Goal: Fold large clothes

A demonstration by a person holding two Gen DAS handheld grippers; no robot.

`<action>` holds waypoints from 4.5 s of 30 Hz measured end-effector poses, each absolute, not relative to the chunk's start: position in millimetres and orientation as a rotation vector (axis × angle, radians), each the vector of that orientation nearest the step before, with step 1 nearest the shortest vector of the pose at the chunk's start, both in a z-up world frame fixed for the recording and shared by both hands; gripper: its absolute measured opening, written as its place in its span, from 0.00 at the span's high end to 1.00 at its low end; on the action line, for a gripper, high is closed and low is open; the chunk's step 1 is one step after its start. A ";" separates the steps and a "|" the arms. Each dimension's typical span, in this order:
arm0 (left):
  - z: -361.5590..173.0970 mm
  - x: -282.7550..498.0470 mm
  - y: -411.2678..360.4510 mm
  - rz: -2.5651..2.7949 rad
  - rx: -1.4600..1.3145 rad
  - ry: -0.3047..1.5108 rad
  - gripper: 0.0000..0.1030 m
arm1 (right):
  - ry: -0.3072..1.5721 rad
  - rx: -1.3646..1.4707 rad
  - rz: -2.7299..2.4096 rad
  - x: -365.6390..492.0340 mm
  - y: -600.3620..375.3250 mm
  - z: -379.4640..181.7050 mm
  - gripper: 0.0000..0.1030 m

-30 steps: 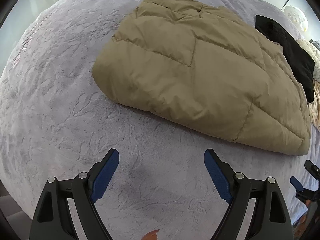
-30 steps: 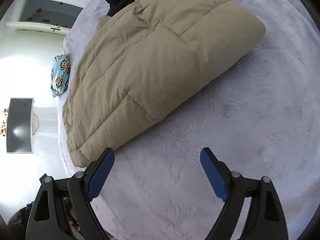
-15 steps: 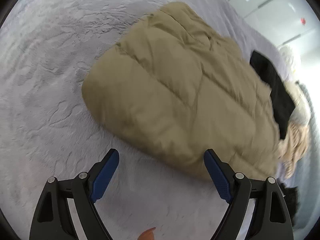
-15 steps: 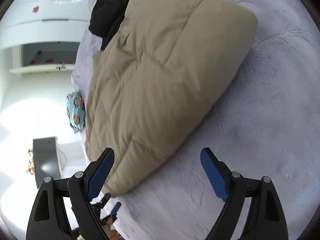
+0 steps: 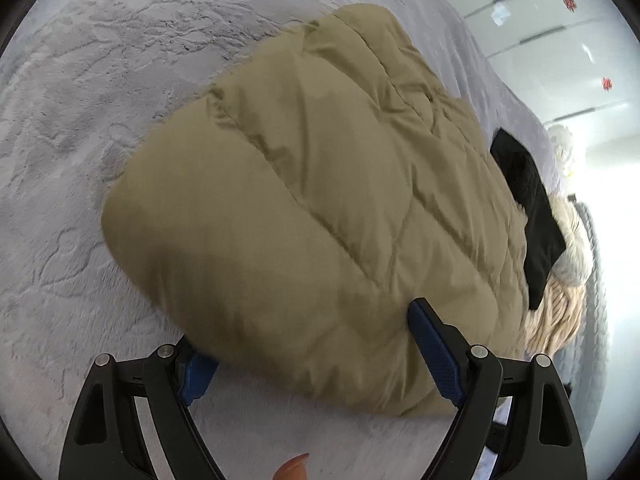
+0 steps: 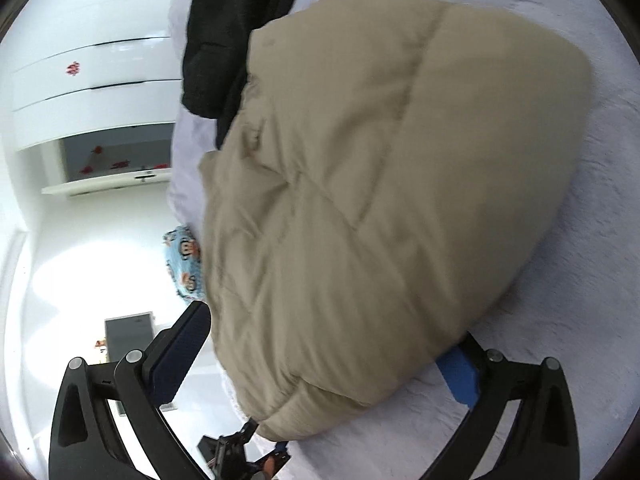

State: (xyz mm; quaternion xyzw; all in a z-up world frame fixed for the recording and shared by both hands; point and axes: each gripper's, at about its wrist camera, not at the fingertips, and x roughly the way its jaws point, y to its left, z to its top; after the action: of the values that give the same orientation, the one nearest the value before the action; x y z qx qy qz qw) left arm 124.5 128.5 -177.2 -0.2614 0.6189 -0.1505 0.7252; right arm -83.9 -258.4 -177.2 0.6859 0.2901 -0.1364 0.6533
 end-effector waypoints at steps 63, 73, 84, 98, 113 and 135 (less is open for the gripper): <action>-70.0 -73.0 324.5 -0.314 -0.356 1.322 0.54 | 1.039 1.241 -0.401 -199.2 -245.7 -51.5 0.64; -123.9 -22.2 282.2 -0.541 -0.229 1.499 0.54 | 1.208 1.025 -0.444 -142.6 -196.0 -79.7 0.66; -174.3 -28.9 300.3 -0.424 -0.047 1.601 0.88 | 1.321 1.007 -0.575 -139.1 -205.6 -122.4 0.66; -94.3 -7.7 283.1 -0.375 -0.031 1.430 0.88 | 1.282 0.829 -0.542 -69.8 -144.8 -54.3 0.66; -86.7 -13.3 246.4 -0.375 0.040 1.383 0.10 | 1.413 0.718 -0.375 -30.7 -92.3 -73.2 0.52; -118.5 17.9 246.5 -0.367 0.001 1.476 0.00 | 1.393 0.618 -0.261 11.1 -55.2 -63.0 0.12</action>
State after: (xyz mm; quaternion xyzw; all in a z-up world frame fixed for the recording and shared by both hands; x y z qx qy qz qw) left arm 17.9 246.5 -118.5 0.0004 0.6689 -0.1664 0.7245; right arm 11.1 -55.2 -63.0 0.2790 0.6291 -0.1178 0.7159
